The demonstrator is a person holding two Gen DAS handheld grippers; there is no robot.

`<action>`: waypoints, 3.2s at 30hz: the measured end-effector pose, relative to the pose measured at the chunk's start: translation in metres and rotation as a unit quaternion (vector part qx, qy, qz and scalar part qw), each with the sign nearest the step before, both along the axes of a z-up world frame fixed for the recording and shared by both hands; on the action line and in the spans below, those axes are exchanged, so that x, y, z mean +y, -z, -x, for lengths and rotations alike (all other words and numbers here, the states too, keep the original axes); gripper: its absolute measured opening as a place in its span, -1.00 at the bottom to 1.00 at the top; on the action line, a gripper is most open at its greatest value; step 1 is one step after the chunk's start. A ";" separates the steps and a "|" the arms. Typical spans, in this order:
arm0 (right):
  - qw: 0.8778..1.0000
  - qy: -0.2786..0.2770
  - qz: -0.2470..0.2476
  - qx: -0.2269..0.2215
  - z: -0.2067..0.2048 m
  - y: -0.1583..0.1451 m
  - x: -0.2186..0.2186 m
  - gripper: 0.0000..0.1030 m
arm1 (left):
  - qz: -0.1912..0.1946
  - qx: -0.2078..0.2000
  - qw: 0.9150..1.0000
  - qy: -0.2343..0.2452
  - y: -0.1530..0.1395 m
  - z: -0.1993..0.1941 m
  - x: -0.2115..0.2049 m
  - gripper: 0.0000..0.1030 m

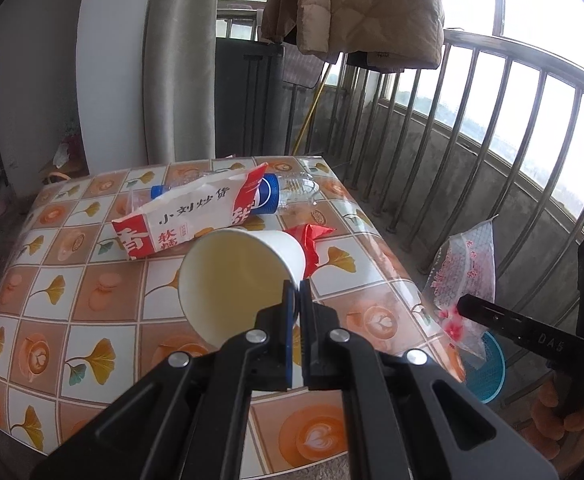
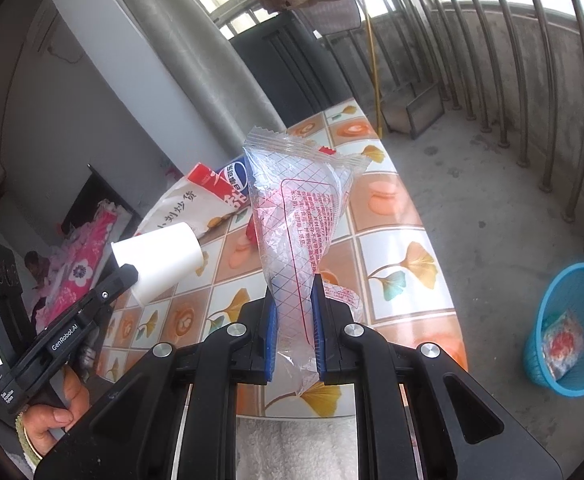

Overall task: Collect trash
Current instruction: 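Carry the paper cup and plastic bag toward the blue wastebasket with both grippers, then open both grippers over the blue wastebasket to drop the cup and bag, then move both grippers back over the table toward the red wrapper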

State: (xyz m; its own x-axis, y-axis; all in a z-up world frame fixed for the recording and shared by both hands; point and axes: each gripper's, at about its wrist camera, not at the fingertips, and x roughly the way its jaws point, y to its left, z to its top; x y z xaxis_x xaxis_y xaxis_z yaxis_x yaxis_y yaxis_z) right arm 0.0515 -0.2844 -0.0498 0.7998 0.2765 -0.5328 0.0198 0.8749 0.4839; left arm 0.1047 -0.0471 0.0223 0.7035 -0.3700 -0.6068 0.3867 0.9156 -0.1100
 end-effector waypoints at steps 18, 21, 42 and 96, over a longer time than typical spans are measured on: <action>1.000 0.019 0.000 -0.017 0.030 -0.009 -0.016 -0.74 | -0.045 -0.061 0.997 0.009 -0.020 0.033 -0.014 -0.96; 0.999 0.027 -0.001 -0.021 0.036 -0.010 -0.022 -0.74 | -0.047 -0.064 0.997 0.015 -0.022 0.036 -0.019 -0.96; 0.971 0.232 -0.055 -0.027 0.126 0.005 -0.149 -0.74 | 0.003 0.032 0.975 0.220 -0.009 0.038 -0.160 -0.96; 0.981 0.099 -0.142 0.092 0.014 0.065 -0.139 0.36 | -0.114 -0.018 0.993 0.039 0.056 -0.115 -0.092 0.46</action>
